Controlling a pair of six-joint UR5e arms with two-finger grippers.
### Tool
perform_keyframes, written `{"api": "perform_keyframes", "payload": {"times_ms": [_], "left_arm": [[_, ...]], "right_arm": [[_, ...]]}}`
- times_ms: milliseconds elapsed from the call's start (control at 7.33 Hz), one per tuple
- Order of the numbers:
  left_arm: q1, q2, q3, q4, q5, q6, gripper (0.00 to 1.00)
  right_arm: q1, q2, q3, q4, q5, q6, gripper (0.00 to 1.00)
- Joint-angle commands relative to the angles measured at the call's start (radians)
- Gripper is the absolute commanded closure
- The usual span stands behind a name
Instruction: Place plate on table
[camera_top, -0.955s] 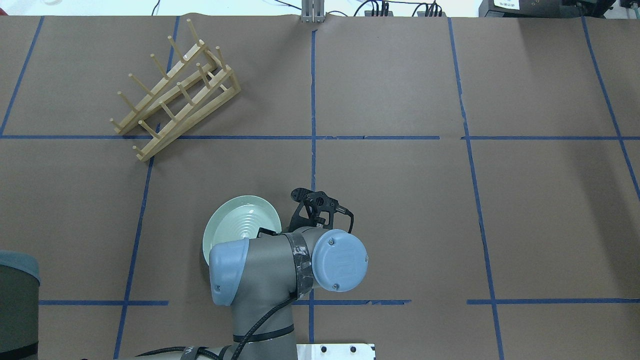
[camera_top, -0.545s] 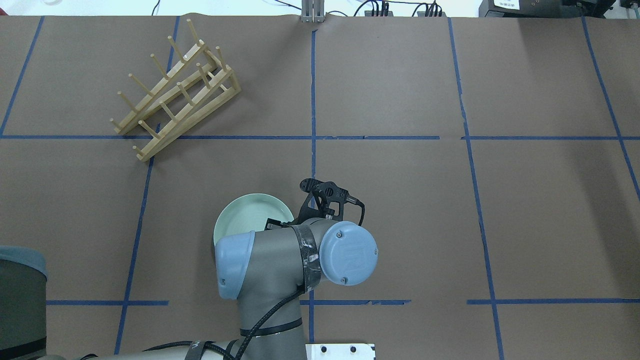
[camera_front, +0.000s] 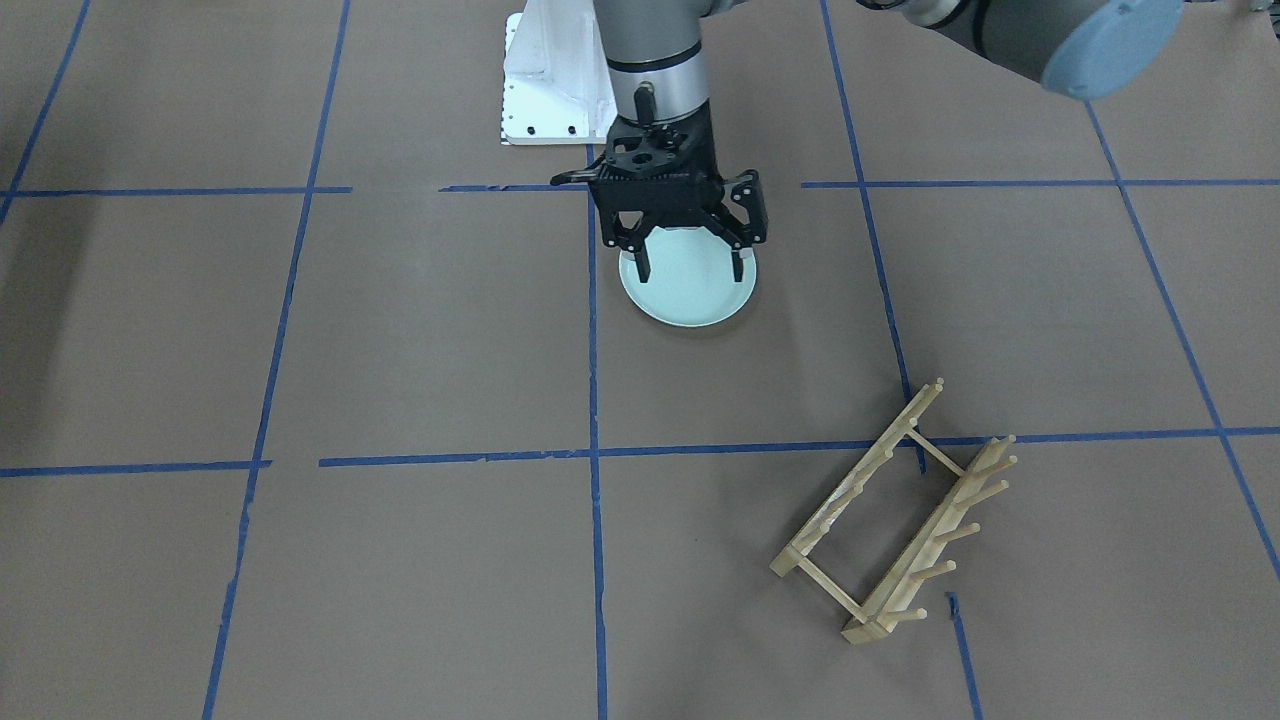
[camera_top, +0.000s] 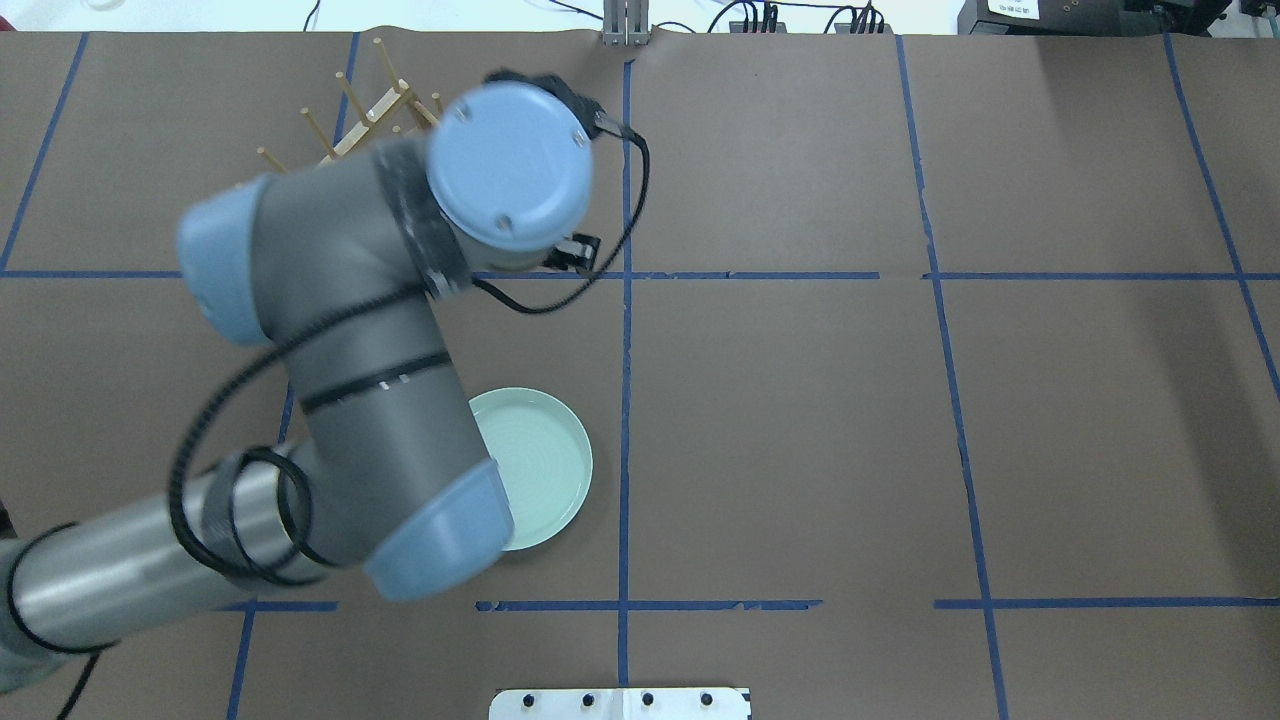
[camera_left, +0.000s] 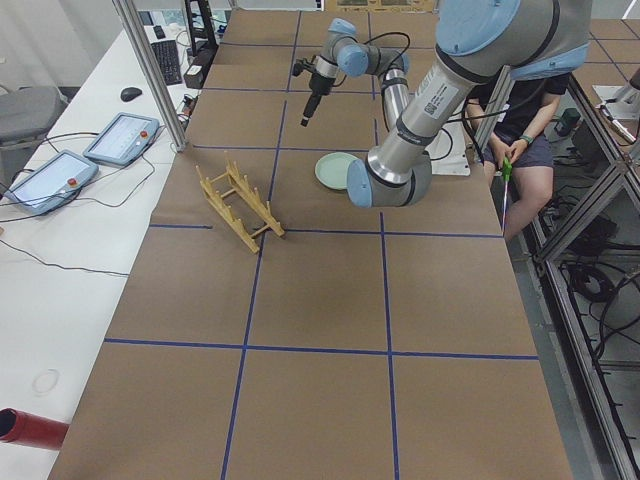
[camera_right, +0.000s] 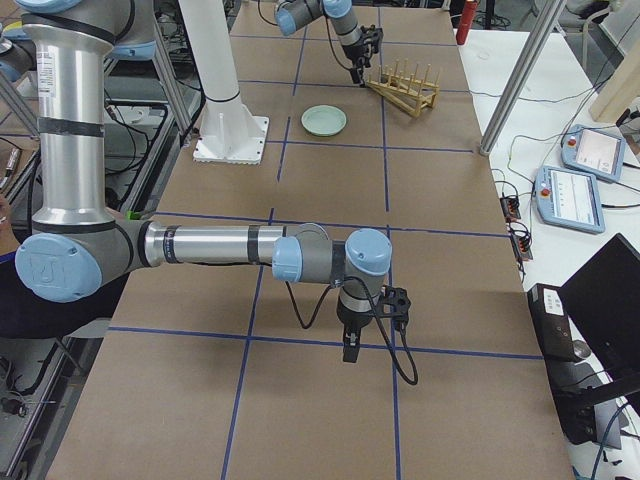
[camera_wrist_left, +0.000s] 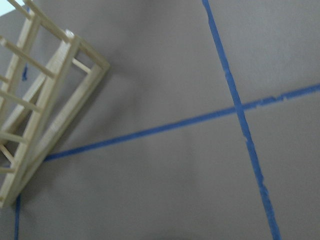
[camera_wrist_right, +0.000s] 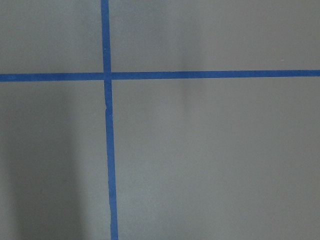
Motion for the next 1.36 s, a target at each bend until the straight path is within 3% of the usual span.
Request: {"api": "perform_keyframes", "payload": {"times_ms": [0, 136, 409, 682, 955, 1227], "left_arm": [[-0.225, 0.053, -0.027, -0.023, -0.224, 0.266, 0.00], [-0.384, 0.105, -0.020, -0.052, -0.352, 0.452, 0.00], [-0.663, 0.350, -0.011, -0.150, -0.642, 0.714, 0.00], [-0.848, 0.580, 0.078, -0.236, -0.675, 0.907, 0.00], [-0.963, 0.718, 0.153, -0.238, -0.731, 1.078, 0.00], [-0.997, 0.814, 0.195, -0.240, -0.731, 1.080, 0.00]], "right_arm": [[-0.001, 0.000, 0.000, 0.000, 0.000, 0.000, 0.00], [0.001, 0.000, 0.000, 0.000, 0.000, -0.001, 0.00], [0.001, 0.000, 0.000, 0.000, 0.000, -0.001, 0.00], [-0.001, 0.000, 0.000, 0.000, 0.000, 0.000, 0.00], [-0.001, 0.000, 0.000, 0.000, 0.000, -0.001, 0.00], [-0.001, 0.000, 0.000, 0.000, 0.000, 0.000, 0.00]]}}
